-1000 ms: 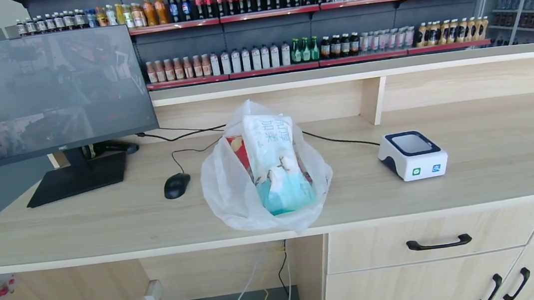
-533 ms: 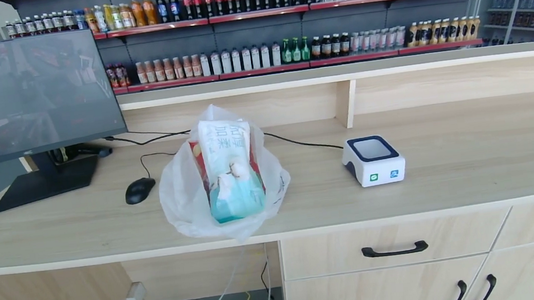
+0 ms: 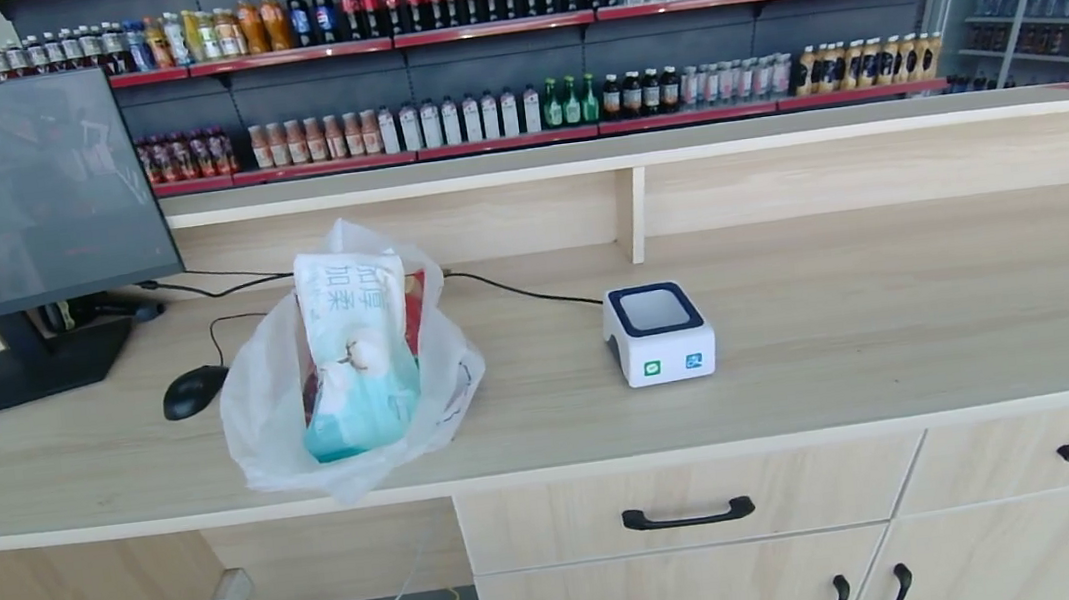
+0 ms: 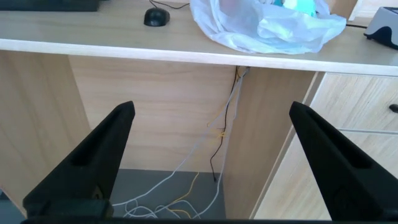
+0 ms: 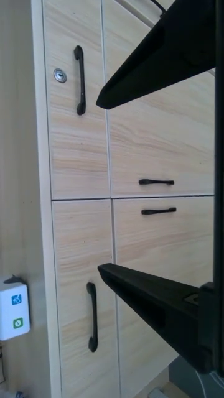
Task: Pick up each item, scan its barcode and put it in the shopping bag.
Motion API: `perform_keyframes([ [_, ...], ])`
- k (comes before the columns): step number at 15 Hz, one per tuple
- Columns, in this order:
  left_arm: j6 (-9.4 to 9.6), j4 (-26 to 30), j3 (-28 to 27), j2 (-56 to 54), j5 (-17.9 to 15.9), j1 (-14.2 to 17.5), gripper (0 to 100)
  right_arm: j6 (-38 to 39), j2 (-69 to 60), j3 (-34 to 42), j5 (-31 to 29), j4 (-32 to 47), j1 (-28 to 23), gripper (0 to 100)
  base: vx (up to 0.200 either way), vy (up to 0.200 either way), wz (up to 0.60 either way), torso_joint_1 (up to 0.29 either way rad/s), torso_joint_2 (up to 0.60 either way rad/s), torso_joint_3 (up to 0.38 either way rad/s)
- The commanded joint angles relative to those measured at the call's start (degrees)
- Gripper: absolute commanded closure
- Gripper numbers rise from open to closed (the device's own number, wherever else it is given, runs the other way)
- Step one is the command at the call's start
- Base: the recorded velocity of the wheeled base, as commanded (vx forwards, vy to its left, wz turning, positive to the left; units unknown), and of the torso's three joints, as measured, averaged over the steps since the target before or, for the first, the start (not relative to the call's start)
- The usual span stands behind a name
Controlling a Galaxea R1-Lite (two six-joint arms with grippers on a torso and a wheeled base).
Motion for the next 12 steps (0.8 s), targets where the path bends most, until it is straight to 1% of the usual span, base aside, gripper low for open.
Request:
perform_keyframes([
  [1, 0.01, 0.0, 0.0, 0.0, 0.0, 0.0, 0, -0.1, 0.0, 0.0, 0.0, 0.0, 0.0, 0, 0.000, 0.000, 0.00, 0.000, 0.00, 0.000],
  [2, -0.07, 0.0, 0.0, 0.0, 0.0, 0.0, 0, 0.0, 0.0, 0.0, 0.0, 0.0, 0.1, 0, 0.000, 0.000, 0.00, 0.000, 0.00, 0.000],
  [10, -0.07, -0.1, 0.0, 0.0, 0.0, 0.1, 0, 0.8, 0.0, 0.0, 0.0, 0.0, 0.1, 0, -0.200, 0.000, 0.00, -0.001, 0.00, 0.002],
  [12, 0.19, 0.0, 0.0, 0.0, 0.0, 0.0, 0, 0.7, 0.0, 0.0, 0.0, 0.0, 0.0, 0, 0.000, 0.000, 0.00, 0.000, 0.00, 0.000],
])
